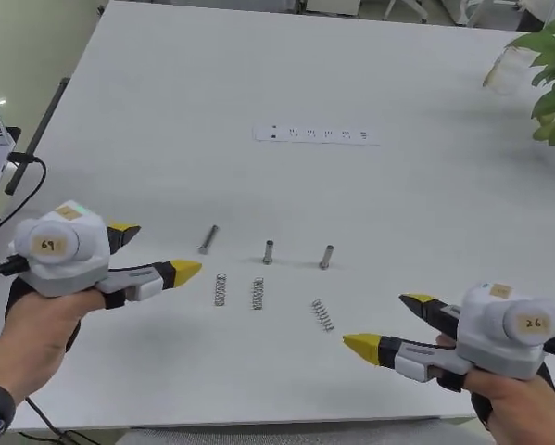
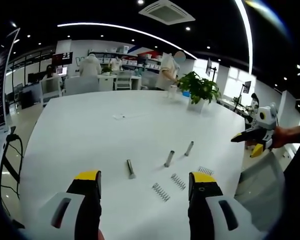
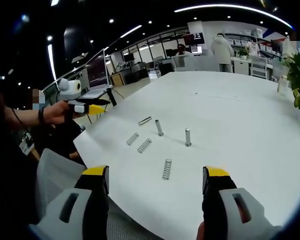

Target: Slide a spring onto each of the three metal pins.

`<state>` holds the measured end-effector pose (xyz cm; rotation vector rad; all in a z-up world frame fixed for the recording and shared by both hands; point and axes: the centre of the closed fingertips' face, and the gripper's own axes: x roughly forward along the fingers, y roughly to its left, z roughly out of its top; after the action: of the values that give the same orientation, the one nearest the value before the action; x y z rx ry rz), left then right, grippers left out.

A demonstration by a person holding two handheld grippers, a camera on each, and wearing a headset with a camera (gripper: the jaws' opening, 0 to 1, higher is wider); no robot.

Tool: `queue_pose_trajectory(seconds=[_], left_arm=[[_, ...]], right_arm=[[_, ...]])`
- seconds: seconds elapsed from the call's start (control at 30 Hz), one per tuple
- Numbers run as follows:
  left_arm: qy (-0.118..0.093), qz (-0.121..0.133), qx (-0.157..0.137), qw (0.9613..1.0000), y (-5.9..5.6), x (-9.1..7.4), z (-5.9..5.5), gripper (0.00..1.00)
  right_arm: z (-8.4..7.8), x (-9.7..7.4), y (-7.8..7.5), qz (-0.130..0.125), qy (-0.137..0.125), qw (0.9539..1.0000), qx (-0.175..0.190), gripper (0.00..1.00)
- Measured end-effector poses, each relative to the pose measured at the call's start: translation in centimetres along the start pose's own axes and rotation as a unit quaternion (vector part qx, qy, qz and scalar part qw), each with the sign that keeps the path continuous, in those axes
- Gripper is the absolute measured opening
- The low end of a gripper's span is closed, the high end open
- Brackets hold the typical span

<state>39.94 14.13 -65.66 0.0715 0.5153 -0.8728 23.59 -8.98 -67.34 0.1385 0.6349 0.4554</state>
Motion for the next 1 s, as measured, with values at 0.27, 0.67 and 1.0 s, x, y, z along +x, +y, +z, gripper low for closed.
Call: queue_pose_trajectory(seconds=[0.27,0.67,1.0], left_arm=[[0.004,0.002,0.000,1.0000,1.1,1.1,0.3,0.66],[0.010,0.001,-0.006,0.9999,2.2,3.9,0.9,0.62],[0.018,-0.002,-0.009,0.9998,2.4,6.4,1.0,0.59]], right_arm=[[-0.2,0.0,-0.3,-0.002,0.001,1.0000,0.003,0.75],[-0.5,0.2,-0.4,-0.001,0.003,0.9999,0.010,0.75],[-0.3,0.4,-0.8,0.001,0.008,0.9999,0.009,0.74]])
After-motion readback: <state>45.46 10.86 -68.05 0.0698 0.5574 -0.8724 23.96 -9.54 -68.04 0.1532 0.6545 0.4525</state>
